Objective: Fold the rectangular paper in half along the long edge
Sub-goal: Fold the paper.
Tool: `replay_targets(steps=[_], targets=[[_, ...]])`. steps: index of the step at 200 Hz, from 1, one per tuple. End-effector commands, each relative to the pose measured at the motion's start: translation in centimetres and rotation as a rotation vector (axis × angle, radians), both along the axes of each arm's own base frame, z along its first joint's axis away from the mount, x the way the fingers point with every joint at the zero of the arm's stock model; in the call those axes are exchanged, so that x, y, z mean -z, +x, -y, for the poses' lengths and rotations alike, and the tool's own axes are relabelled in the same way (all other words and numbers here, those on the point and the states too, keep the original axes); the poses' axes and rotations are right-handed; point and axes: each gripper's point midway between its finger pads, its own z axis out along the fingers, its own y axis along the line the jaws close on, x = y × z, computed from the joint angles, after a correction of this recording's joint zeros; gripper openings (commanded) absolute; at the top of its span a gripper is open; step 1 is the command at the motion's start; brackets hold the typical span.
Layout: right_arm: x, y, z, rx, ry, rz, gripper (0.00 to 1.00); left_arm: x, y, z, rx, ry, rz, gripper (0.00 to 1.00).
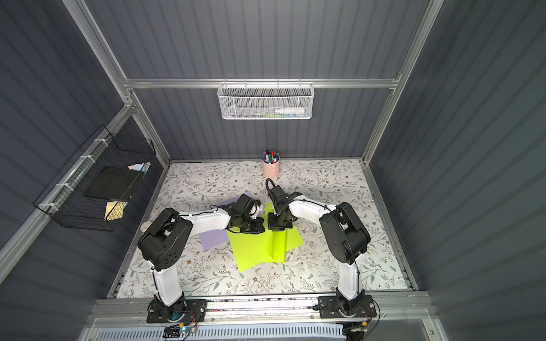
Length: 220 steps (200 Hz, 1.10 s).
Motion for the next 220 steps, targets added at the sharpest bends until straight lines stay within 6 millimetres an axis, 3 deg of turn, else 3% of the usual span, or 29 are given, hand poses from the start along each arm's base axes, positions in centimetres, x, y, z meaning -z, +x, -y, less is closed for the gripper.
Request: replay_targets(steps=[1, 70, 169, 220], targets=[[0.2, 0.0, -1.0, -0.022, 0.014, -0.011, 0.00, 3.8, -2.8, -3.2, -0.024, 0.163, -0.111, 0.02], [1.8, -0.4, -0.9, -0.051, -0.063, -0.031, 0.00, 3.9, -2.9, -3.3, -0.025, 0.169, -0.114, 0.02], [1.0, 0.1, 0.7, -0.033, -0.167, 0.020, 0.05, 4.1, -2.9, -3.3, -0.024, 0.174, -0.121, 0.03], [1.6, 0.0, 0.1, -0.042, -0.149, 0.001, 0.07, 4.0, -2.9, -3.3, -0.024, 0.175, -0.121, 0.03]])
